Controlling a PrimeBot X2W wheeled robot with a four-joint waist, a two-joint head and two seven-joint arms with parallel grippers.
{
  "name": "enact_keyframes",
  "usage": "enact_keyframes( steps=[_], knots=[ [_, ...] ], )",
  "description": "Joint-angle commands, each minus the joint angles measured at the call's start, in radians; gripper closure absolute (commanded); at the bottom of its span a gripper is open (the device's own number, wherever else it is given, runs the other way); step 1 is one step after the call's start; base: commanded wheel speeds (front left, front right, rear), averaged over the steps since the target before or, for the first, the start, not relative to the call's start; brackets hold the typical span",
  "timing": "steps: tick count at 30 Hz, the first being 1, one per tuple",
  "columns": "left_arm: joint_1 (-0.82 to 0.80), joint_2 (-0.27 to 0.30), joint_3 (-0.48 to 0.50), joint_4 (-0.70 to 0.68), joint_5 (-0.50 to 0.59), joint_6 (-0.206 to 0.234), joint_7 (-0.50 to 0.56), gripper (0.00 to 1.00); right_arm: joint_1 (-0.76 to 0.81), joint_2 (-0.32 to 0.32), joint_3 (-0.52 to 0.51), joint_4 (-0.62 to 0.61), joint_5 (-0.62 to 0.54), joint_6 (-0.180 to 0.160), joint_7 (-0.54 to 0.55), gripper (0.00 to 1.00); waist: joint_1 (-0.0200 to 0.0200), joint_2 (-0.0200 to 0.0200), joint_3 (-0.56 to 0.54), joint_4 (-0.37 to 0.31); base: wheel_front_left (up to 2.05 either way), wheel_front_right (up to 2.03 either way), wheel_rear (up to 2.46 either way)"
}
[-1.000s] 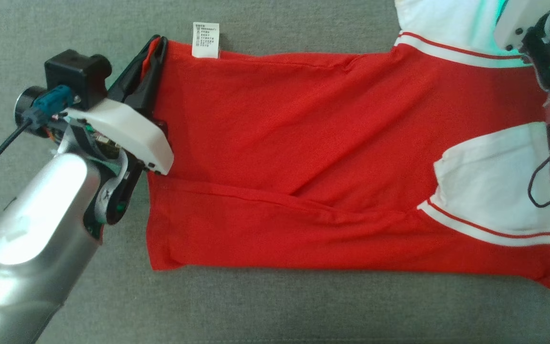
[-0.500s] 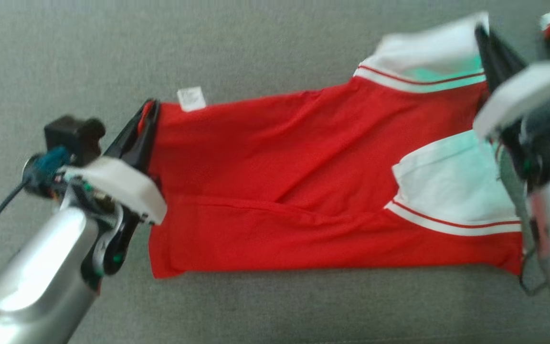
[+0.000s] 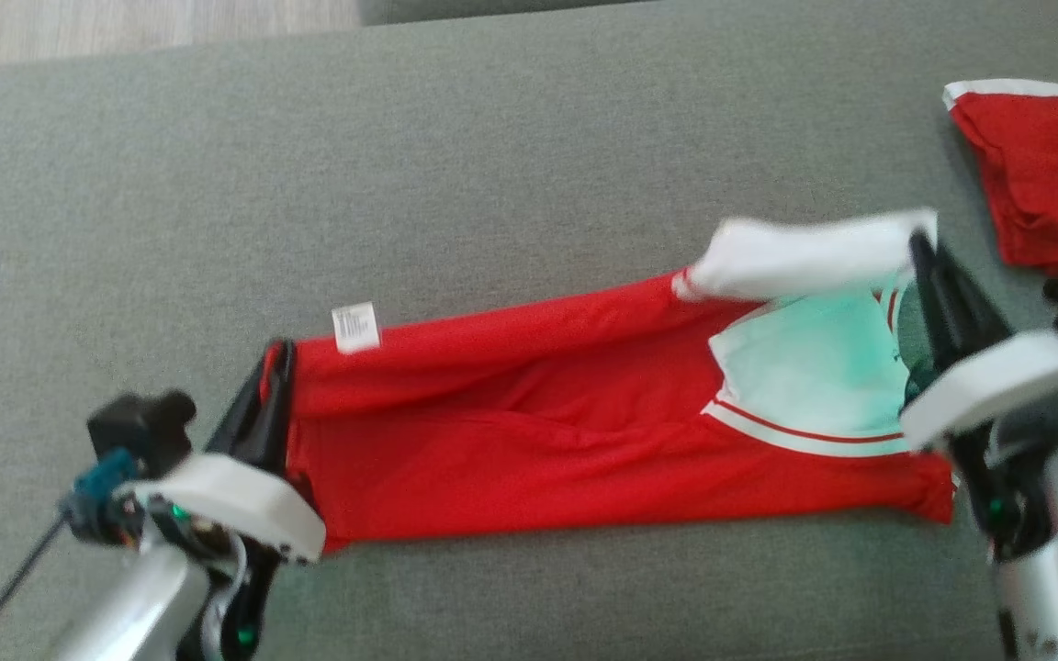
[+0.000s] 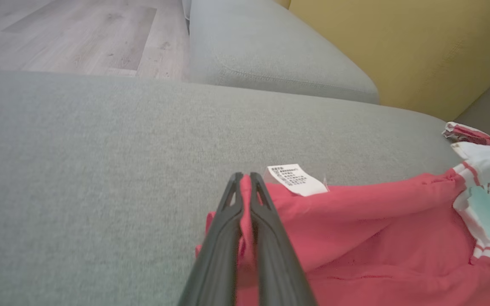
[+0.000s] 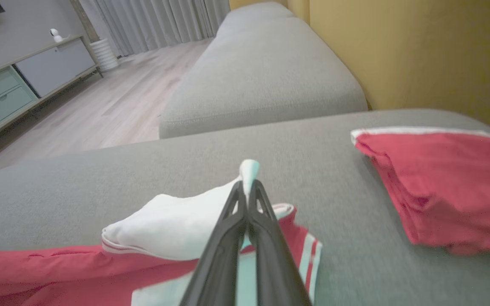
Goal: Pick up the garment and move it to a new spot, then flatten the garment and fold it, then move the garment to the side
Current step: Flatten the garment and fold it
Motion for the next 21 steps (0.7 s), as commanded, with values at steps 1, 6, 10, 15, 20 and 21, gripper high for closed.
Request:
enact_keyframes(
  steps=[1,6,10,15,20,21],
  knots=[
    [-0.011,0.017,0.041,-0.013,-0.003,0.009,-0.022,1.0,0.016,0.009,0.004,-0.053,-0.008,-0.001,0.001,1.0,0.0002,-0.0001,-0.008,-0.004,0.0,0.0,0.0],
    [0.044,-0.021,0.036,0.027,-0.017,0.006,-0.08,0.95,0.105,0.049,-0.016,-0.071,-0.03,-0.001,-0.014,1.0,0.0002,-0.0001,-0.023,-0.013,0.0,0.0,0.0],
    [0.085,-0.042,0.033,0.05,-0.017,0.001,-0.135,0.18,0.159,0.073,-0.038,-0.057,-0.055,-0.001,-0.049,0.62,0.0002,-0.0001,-0.035,-0.016,0.0,0.0,0.0],
    [0.143,-0.061,0.044,0.057,-0.01,0.018,-0.202,0.0,0.225,0.091,-0.074,-0.044,-0.069,-0.001,-0.085,0.0,0.0002,-0.0001,-0.059,-0.016,0.0,0.0,0.0],
    [0.2,-0.082,0.078,0.025,0.008,0.055,-0.24,0.0,0.276,0.099,-0.133,-0.061,-0.093,-0.001,-0.096,0.0,0.0002,-0.0001,-0.085,-0.006,0.0,0.0,0.0],
    [0.209,-0.085,0.084,0.018,0.013,0.061,-0.244,0.0,0.279,0.101,-0.141,-0.066,-0.098,-0.001,-0.095,0.0,0.0002,-0.0001,-0.088,-0.004,0.0,0.0,0.0]
  ],
)
